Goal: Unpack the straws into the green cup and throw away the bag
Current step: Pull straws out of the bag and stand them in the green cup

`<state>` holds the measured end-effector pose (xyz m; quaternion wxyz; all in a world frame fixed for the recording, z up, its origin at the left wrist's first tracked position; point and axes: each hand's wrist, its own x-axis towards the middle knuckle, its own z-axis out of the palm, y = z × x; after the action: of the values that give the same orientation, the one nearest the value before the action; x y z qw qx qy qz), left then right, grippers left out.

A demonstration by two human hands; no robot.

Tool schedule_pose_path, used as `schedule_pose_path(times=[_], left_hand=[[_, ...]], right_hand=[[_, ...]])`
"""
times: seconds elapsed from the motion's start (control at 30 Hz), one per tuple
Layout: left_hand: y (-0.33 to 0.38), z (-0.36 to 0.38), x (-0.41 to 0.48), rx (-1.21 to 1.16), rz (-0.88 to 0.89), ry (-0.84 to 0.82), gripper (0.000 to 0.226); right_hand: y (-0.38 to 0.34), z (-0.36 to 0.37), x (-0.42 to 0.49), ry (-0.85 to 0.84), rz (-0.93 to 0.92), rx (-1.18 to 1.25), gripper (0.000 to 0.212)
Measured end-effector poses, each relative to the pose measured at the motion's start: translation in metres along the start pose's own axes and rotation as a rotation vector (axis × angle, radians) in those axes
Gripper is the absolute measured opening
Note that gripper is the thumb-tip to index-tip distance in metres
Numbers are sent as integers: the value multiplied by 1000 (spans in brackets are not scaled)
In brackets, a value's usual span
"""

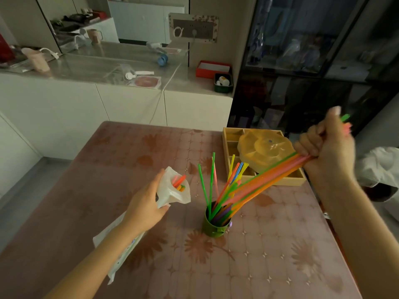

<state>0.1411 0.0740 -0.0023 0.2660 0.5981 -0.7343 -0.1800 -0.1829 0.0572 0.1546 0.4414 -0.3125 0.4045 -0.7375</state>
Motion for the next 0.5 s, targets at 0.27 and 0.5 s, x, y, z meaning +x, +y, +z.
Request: schedule_pose_path(times=[0.27,0.5], left_hand=[[4,0,2,-4,-7,0,95],[5,2,2,-1,-10,4,94]], right_hand=[[74,33,-26,-99,42,-370,43],[121,42,-35,-255,33,-469,43]])
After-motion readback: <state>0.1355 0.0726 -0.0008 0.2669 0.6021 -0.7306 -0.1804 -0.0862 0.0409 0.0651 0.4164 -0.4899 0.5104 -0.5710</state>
